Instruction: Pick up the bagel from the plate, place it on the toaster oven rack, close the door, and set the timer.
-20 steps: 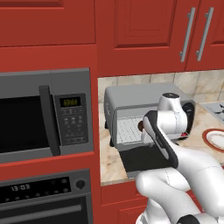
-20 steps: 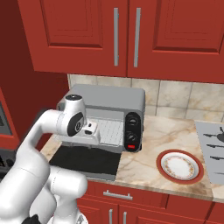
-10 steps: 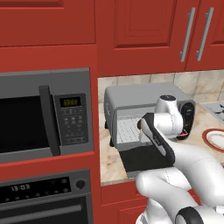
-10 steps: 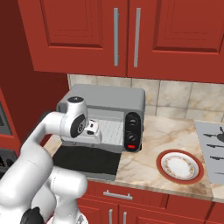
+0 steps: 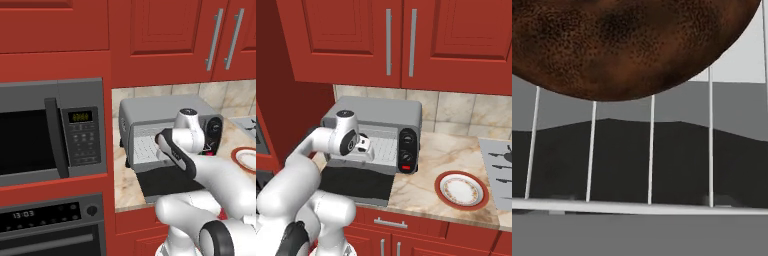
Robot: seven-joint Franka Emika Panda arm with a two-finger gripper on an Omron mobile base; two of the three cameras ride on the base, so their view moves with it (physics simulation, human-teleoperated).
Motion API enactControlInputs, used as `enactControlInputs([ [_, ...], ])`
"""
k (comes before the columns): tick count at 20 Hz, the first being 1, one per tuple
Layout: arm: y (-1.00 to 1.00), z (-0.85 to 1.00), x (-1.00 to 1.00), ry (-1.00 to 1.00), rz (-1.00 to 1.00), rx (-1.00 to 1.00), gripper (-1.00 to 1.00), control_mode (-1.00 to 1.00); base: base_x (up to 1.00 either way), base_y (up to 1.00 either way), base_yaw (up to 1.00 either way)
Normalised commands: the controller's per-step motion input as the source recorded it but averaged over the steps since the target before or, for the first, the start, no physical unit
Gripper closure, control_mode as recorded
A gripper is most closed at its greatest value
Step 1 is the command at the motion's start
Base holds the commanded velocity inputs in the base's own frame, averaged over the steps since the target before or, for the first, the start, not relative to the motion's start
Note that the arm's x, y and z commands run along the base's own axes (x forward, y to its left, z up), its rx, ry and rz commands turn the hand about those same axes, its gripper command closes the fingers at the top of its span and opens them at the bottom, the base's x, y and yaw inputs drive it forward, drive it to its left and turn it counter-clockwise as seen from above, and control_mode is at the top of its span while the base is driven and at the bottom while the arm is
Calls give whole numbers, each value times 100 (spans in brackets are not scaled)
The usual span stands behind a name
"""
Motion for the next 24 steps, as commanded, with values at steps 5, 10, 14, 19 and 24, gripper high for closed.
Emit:
enactControlInputs([
  [5, 0, 0, 57, -6, 0, 0, -100, -100, 0, 0, 0],
  [10, 0, 0, 63, -7, 0, 0, -100, -100, 0, 0, 0],
  [14, -1, 0, 42, -15, 0, 1, -100, -100, 0, 0, 0],
  [19, 0, 0, -15, -14, -1, 0, -100, -100, 0, 0, 0],
  [24, -6, 6, -16, -9, 0, 2, -100, -100, 0, 0, 0],
])
